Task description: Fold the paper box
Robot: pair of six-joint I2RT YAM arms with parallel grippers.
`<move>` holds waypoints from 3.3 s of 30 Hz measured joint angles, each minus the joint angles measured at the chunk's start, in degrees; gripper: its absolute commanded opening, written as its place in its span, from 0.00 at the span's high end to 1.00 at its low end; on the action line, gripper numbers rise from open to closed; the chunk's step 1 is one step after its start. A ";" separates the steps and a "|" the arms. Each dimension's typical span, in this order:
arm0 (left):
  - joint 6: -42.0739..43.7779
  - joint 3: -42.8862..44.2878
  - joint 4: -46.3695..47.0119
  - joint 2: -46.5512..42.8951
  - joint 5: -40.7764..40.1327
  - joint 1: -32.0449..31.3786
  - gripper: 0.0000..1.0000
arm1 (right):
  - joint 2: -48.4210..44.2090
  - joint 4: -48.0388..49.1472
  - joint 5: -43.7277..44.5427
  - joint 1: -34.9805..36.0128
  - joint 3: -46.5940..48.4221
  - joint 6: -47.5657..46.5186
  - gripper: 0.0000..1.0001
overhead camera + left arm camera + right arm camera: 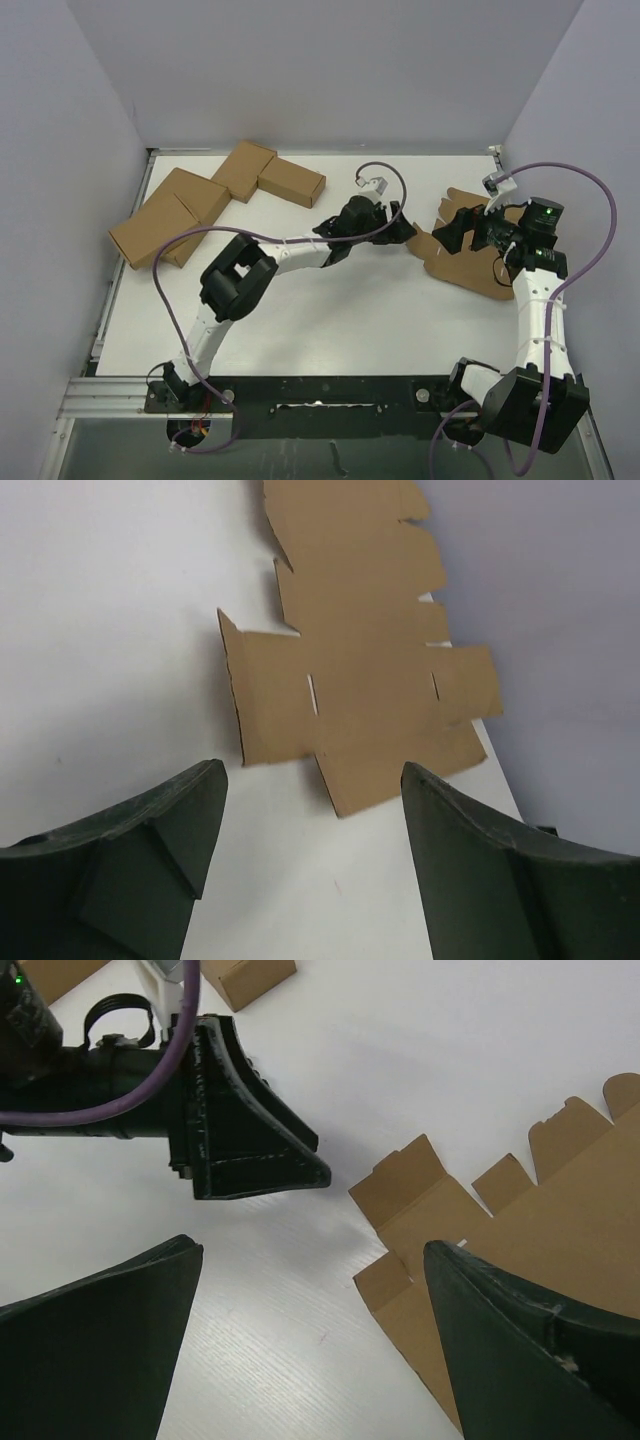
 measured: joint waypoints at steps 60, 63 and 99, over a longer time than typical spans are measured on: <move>-14.84 -55.60 -20.94 -56.48 -48.37 -12.90 1.00 | 0.76 1.14 -0.92 2.08 -1.46 0.94 0.02; -19.89 -55.21 -27.78 -58.14 -50.95 -15.34 1.00 | 1.79 1.25 -1.01 2.47 -1.66 0.94 0.02; 13.27 -50.93 -23.17 -67.98 -9.01 8.61 0.02 | 5.51 1.33 -0.90 4.22 -1.92 -0.37 0.02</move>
